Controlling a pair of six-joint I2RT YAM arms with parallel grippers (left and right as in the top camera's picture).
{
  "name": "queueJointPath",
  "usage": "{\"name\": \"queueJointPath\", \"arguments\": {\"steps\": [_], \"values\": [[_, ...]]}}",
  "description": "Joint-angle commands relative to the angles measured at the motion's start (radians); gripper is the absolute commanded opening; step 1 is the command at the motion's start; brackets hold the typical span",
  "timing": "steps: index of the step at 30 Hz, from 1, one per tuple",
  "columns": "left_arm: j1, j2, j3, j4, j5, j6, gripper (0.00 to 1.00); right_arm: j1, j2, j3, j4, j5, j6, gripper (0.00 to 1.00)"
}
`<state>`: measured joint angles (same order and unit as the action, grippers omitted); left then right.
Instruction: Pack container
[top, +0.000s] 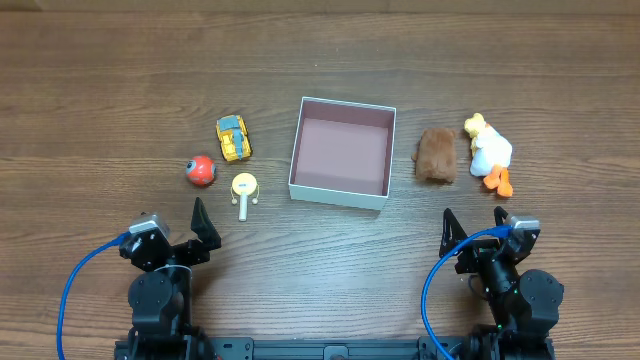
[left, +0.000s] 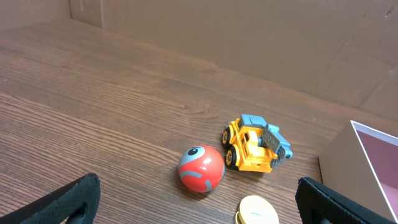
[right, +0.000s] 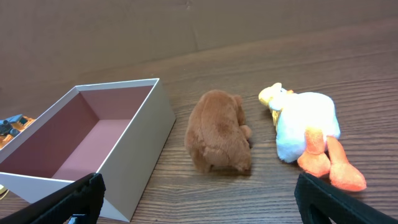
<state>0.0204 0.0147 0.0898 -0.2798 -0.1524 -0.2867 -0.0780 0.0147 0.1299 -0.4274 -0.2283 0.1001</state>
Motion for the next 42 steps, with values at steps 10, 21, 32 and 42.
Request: {"name": "queueJointPath", "arguments": {"steps": [10,21,32,42], "values": [[-0.01,-0.009,-0.005,0.005,0.015,-0.013,1.0,-0.002,-0.012,-0.005,0.003,0.006,-0.008,1.0],[-0.01,-0.009,-0.005,0.005,0.027,-0.014,1.0,-0.002,-0.012,-0.005,0.007,-0.023,0.005,1.0],[-0.01,0.05,0.141,-0.034,0.106,-0.013,1.0,-0.002,0.035,0.13,-0.079,-0.024,0.016,1.0],[-0.01,0.598,0.535,-0.13,0.166,-0.004,1.0,-0.002,0.583,0.646,-0.307,0.007,0.027,1.0]]}}
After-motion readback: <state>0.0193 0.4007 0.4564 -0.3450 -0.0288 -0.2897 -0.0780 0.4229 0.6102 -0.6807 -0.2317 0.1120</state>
